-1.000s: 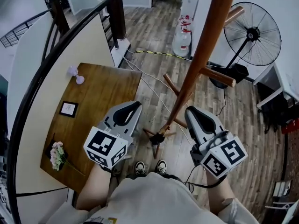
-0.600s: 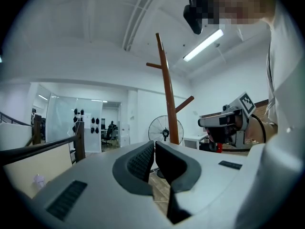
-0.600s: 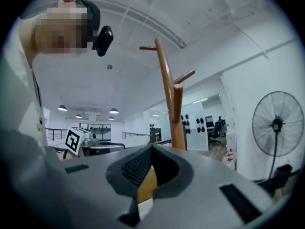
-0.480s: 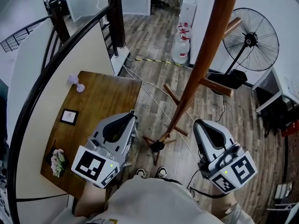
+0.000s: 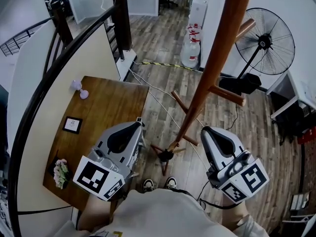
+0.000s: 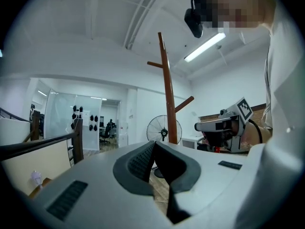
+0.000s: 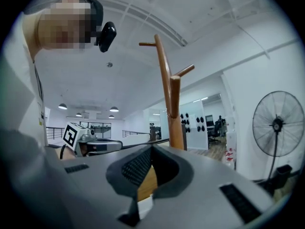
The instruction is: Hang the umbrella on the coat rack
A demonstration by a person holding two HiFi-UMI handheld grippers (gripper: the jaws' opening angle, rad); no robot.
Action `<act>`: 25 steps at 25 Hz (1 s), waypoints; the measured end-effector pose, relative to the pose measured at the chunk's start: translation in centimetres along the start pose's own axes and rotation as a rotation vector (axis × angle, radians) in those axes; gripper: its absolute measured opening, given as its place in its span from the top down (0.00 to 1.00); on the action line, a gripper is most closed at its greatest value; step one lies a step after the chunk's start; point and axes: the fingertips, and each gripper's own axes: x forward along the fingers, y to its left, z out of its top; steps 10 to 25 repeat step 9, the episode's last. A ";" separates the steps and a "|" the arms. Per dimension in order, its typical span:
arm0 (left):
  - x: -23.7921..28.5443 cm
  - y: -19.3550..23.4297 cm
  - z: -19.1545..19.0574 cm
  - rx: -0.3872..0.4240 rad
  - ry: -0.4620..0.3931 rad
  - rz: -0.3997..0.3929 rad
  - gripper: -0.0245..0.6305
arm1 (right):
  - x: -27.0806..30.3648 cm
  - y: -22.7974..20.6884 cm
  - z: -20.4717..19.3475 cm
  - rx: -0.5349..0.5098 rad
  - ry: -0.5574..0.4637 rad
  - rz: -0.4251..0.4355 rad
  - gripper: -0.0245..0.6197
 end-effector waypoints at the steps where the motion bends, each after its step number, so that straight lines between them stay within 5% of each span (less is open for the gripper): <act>1: 0.1 0.0 -0.1 0.002 0.002 0.001 0.96 | 0.0 -0.2 0.0 0.001 -0.001 -0.002 0.96; 25: 0.7 -0.2 0.0 -0.001 -0.028 -0.024 0.96 | 0.4 -1.3 -0.7 0.008 0.012 -0.017 0.96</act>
